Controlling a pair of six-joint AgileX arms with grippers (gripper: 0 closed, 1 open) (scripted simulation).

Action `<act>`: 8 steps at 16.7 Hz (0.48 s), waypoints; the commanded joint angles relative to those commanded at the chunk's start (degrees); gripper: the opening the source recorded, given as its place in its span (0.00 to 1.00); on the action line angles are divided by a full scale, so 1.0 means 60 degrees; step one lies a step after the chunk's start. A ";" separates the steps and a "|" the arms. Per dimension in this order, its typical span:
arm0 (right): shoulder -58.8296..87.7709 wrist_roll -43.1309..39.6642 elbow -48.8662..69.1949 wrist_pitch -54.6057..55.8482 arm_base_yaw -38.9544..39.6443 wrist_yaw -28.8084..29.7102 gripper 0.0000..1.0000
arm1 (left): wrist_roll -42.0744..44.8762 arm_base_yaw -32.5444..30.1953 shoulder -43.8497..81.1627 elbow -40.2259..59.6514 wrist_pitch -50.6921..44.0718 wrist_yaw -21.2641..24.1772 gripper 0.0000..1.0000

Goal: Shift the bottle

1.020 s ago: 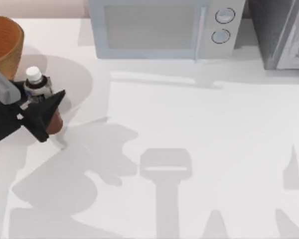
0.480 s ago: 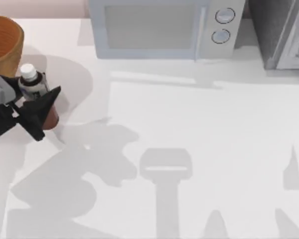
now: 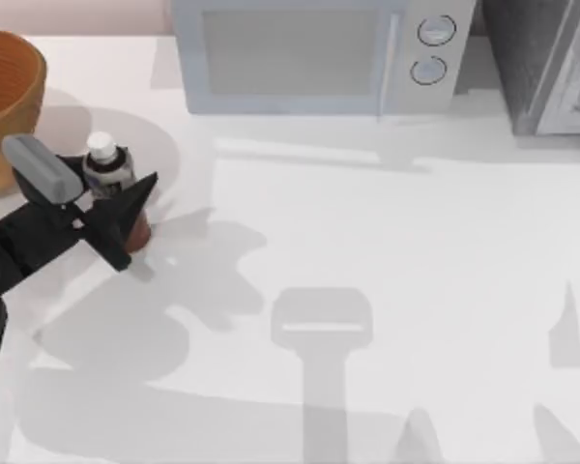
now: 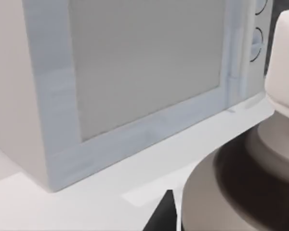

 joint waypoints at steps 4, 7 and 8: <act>0.0000 0.0000 0.0000 0.0000 0.0000 0.0000 1.00 | 0.0000 0.0000 0.0000 0.0000 0.0000 0.0000 0.15; 0.0000 0.0000 0.0000 0.0000 0.0000 0.0000 1.00 | 0.0000 0.0000 0.0000 0.0000 0.0000 0.0000 0.38; 0.0000 0.0000 0.0000 0.0000 0.0000 0.0000 1.00 | 0.0000 0.0000 0.0000 0.0000 0.0000 0.0000 0.45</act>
